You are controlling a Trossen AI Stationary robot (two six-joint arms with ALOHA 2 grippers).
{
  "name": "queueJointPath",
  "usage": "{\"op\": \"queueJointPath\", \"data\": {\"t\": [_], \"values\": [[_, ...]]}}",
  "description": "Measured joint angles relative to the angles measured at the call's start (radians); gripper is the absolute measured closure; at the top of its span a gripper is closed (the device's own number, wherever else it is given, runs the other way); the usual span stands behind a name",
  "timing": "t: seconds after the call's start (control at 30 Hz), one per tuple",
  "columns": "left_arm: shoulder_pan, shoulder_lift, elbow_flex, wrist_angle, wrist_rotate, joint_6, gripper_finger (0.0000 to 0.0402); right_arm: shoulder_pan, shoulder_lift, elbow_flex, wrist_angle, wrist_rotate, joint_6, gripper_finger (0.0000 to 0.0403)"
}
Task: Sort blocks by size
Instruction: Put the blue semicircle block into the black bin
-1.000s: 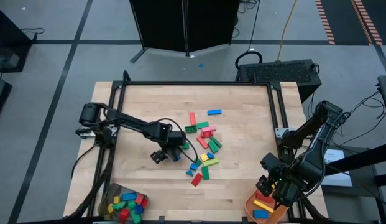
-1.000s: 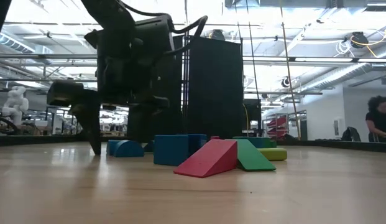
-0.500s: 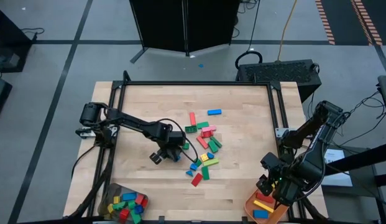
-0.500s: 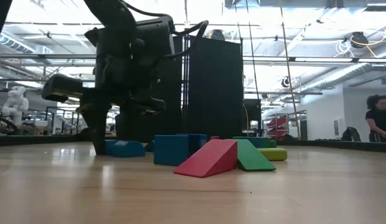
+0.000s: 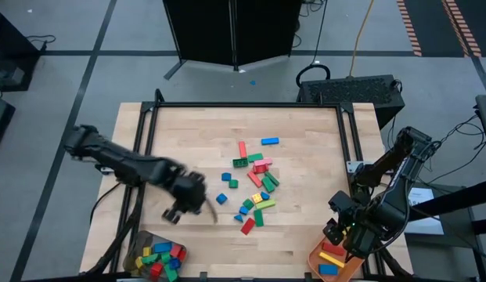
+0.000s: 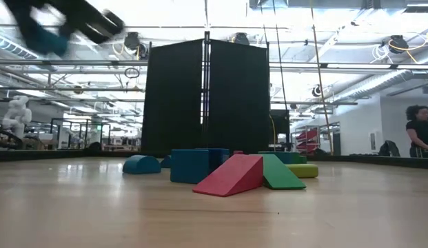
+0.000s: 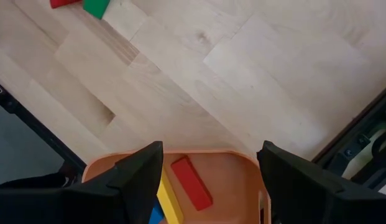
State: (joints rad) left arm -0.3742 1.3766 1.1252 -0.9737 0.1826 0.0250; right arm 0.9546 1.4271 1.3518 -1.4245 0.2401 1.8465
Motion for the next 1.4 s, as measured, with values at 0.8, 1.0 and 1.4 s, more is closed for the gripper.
{"op": "queueJointPath", "data": {"t": [0.8, 1.0, 1.4], "values": [[-0.734, 0.106, -0.02, 0.182, -0.212, -1.005, 0.0227, 0.0, 0.0, 0.0, -0.002, 0.003, 0.053, 0.0147], [-0.732, 0.107, -0.02, 0.165, -0.192, -1.014, 0.011, 0.0, 0.0, 0.0, -0.002, 0.003, 0.029, 0.0147], [-0.432, -0.004, 0.001, -0.119, -0.428, -1.124, 0.0086, 0.0, 0.0, 0.0, -0.002, 0.003, 0.019, 0.0147]]}}
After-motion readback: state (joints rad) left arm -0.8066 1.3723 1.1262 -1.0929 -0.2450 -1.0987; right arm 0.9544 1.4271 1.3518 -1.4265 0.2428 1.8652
